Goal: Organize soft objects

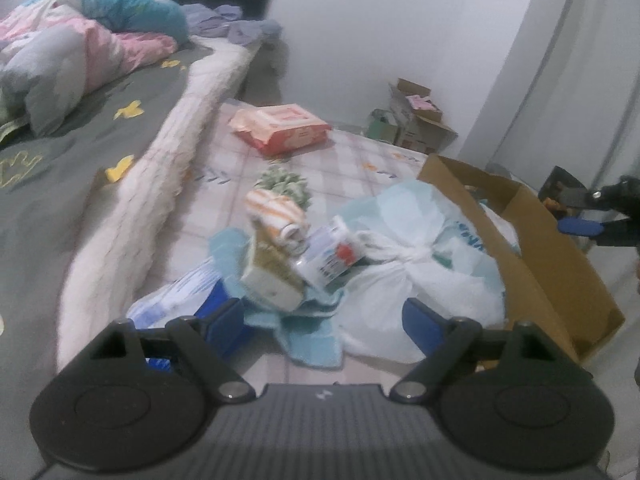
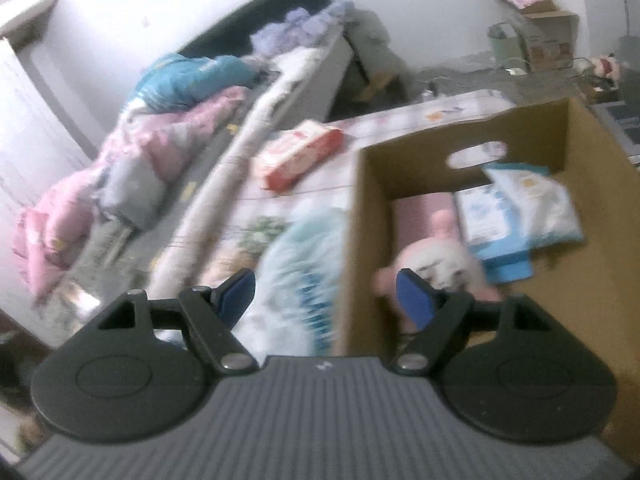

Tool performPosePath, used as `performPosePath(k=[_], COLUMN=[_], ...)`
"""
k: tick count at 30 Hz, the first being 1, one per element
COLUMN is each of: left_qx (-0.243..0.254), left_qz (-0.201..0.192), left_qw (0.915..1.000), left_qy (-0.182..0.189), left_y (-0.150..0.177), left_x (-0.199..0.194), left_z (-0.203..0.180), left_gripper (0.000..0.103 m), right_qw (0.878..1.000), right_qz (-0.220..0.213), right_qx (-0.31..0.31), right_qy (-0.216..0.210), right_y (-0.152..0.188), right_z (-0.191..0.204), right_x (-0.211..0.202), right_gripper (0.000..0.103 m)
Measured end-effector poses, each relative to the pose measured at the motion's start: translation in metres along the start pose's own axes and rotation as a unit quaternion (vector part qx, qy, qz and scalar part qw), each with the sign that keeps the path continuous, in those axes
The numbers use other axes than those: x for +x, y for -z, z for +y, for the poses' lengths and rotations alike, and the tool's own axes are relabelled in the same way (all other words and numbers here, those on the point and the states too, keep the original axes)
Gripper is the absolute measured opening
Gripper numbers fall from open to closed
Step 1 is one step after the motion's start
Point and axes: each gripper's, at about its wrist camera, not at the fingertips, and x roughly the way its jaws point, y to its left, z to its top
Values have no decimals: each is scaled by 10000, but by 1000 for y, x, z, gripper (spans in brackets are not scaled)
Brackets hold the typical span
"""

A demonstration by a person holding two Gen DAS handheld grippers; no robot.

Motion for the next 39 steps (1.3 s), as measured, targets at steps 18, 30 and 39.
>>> performPosePath(k=[18, 30, 39], left_qx=[297, 1356, 1700], left_qz=[-210, -45, 256], left_qw=[9954, 9852, 9781], left_qy=[-889, -1049, -1172], left_y=[45, 37, 38], left_x=[-17, 15, 47], left_z=[44, 51, 43], left_gripper=[86, 86, 86], right_qw=[9714, 9451, 9547], right_qz=[1442, 2593, 2334], right_qx=[323, 1078, 1284], right_qy=[-1859, -1671, -1322], right_y=[84, 131, 121], right_z=[145, 179, 165], right_x=[137, 246, 269], right_gripper=[76, 66, 64])
